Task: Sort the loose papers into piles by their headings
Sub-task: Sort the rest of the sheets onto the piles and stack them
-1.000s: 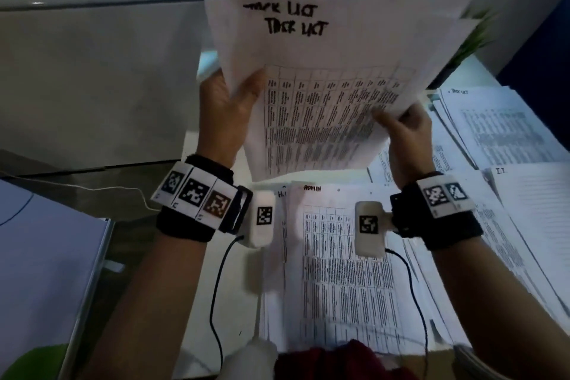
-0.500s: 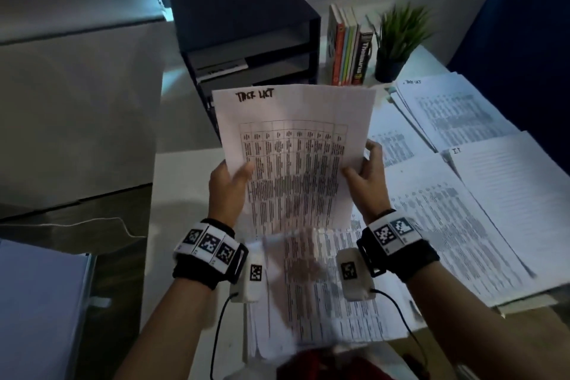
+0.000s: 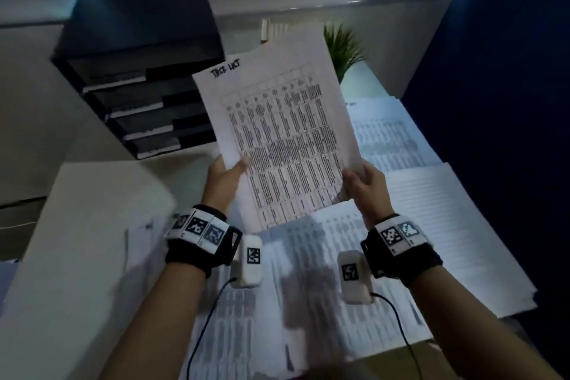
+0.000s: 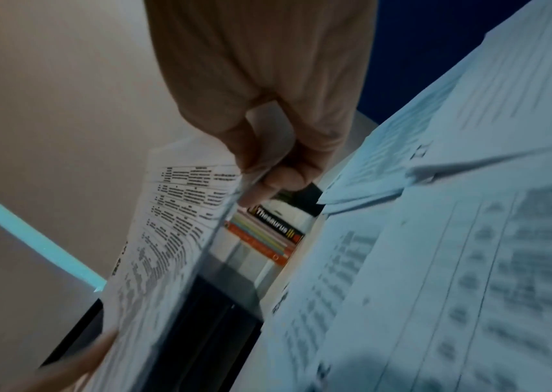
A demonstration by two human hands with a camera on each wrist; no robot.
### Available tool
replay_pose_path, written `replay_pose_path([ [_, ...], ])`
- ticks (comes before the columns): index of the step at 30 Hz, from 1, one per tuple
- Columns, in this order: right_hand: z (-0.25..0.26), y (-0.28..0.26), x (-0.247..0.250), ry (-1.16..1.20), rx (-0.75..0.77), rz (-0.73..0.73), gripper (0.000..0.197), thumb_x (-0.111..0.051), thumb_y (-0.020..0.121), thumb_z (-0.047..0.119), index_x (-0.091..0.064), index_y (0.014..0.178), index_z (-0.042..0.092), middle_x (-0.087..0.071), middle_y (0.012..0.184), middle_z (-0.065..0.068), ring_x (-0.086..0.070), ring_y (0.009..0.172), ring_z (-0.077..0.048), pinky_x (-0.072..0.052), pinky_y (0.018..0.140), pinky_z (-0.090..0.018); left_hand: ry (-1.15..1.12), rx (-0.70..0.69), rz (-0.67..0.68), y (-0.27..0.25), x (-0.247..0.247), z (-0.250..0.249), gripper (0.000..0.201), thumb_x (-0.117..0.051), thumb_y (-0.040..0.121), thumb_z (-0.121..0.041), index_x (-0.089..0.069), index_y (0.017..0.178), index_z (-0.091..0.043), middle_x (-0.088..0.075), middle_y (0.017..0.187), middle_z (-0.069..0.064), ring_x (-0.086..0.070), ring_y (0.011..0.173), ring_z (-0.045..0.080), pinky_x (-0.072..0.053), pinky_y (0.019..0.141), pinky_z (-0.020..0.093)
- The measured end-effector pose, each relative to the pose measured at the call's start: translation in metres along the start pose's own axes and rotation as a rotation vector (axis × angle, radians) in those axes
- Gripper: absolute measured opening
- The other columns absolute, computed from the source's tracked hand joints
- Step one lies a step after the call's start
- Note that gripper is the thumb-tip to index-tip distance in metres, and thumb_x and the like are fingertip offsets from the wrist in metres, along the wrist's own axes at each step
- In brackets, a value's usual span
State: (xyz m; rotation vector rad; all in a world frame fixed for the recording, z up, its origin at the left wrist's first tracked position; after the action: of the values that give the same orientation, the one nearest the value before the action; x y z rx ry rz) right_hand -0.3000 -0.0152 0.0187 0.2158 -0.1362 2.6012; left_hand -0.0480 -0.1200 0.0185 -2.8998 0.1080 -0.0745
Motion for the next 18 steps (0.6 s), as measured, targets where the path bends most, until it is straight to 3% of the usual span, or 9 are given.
replay_pose_path([
  [2,-0.013,0.021,0.028,0.003,-0.035,-0.002,0.006,-0.048,0.075,0.015,-0.054,0.074,0.015,-0.049,0.054,-0.008,-0.052,0.055,-0.028,-0.048,0.056,-0.052,0.045,0.018,0.050,0.000,-0.043,0.014,0.028,-0.050,0.094,-0.009,-0.053,0.121,-0.009,-0.059,0.114,0.005,-0.055,0.114,0.025,-0.039,0.104,0.039],
  [4,-0.025,0.039,0.049,-0.063,-0.073,0.030,0.011,-0.047,0.079,0.004,-0.053,0.074,0.012,-0.052,0.059,-0.007,-0.052,0.059,-0.026,-0.049,0.063,-0.052,0.122,0.010,0.025,0.002,-0.073,0.021,0.035,-0.045,0.095,-0.007,-0.046,0.130,-0.005,-0.056,0.122,0.008,-0.049,0.120,0.027,-0.035,0.103,0.033],
  [6,-0.036,0.055,0.061,-0.177,-0.111,0.144,0.012,-0.050,0.084,-0.004,-0.057,0.088,0.004,-0.060,0.075,-0.011,-0.058,0.072,-0.027,-0.050,0.074,-0.049,0.209,-0.007,-0.025,0.007,-0.092,0.022,0.036,-0.043,0.096,-0.007,-0.045,0.132,-0.005,-0.053,0.130,0.010,-0.048,0.121,0.027,-0.034,0.098,0.028],
  [7,-0.041,0.061,0.064,-0.268,-0.116,0.230,0.015,-0.056,0.084,0.000,-0.058,0.099,0.002,-0.062,0.087,-0.011,-0.060,0.082,-0.027,-0.051,0.080,-0.045,0.252,-0.011,-0.054,0.010,-0.098,0.019,0.035,-0.042,0.096,-0.008,-0.046,0.131,-0.004,-0.053,0.130,0.012,-0.049,0.120,0.028,-0.035,0.095,0.027],
  [10,-0.056,0.077,0.073,-0.683,-0.111,0.417,0.052,-0.073,0.078,0.025,-0.053,0.123,0.008,-0.057,0.115,-0.002,-0.052,0.108,-0.020,-0.041,0.093,-0.034,0.322,-0.020,-0.143,0.022,-0.111,0.005,0.035,-0.038,0.098,-0.010,-0.045,0.131,-0.003,-0.051,0.132,0.014,-0.047,0.121,0.030,-0.037,0.095,0.029],
  [12,-0.068,0.084,0.077,-1.082,-0.090,0.497,0.075,-0.076,0.073,0.034,-0.040,0.137,0.019,-0.043,0.139,-0.001,-0.038,0.127,-0.021,-0.032,0.104,-0.043,0.329,-0.069,-0.183,0.030,-0.120,-0.011,0.035,-0.036,0.098,-0.010,-0.045,0.132,-0.004,-0.050,0.134,0.012,-0.046,0.123,0.027,-0.036,0.092,0.022],
  [13,-0.075,0.084,0.075,-1.228,-0.076,0.558,0.081,-0.075,0.073,0.034,-0.032,0.141,0.024,-0.034,0.146,0.001,-0.030,0.133,-0.022,-0.027,0.106,-0.048,0.333,-0.113,-0.186,0.032,-0.127,-0.021,0.034,-0.035,0.098,-0.007,-0.046,0.131,-0.003,-0.051,0.133,0.012,-0.047,0.121,0.024,-0.034,0.085,0.014],
  [15,-0.084,0.085,0.070,-1.338,-0.044,0.616,0.080,-0.072,0.075,0.029,-0.028,0.141,0.030,-0.026,0.148,0.002,-0.022,0.136,-0.023,-0.022,0.107,-0.051,0.344,-0.175,-0.169,0.038,-0.143,-0.035,0.035,-0.033,0.098,-0.003,-0.046,0.130,-0.002,-0.052,0.131,0.011,-0.047,0.120,0.022,-0.029,0.077,0.006],
  [18,-0.086,0.090,0.067,-1.398,0.014,0.605,0.068,-0.068,0.074,0.024,-0.035,0.133,0.026,-0.033,0.136,-0.001,-0.025,0.130,-0.026,-0.017,0.107,-0.054,0.311,-0.213,-0.123,0.049,-0.168,-0.040,0.036,-0.033,0.097,-0.001,-0.046,0.131,-0.004,-0.053,0.131,0.009,-0.047,0.121,0.021,-0.033,0.090,0.014],
])
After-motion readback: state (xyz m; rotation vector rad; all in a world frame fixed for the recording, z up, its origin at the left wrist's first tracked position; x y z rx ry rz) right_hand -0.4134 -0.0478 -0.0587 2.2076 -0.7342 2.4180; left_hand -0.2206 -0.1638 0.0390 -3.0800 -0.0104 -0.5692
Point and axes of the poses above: each hand's wrist, its own y-axis towards the middle knuckle, its own x-axis out of the back of the hand, z = x × y, the point moved 9 cm from there along y, towards the middle knuckle
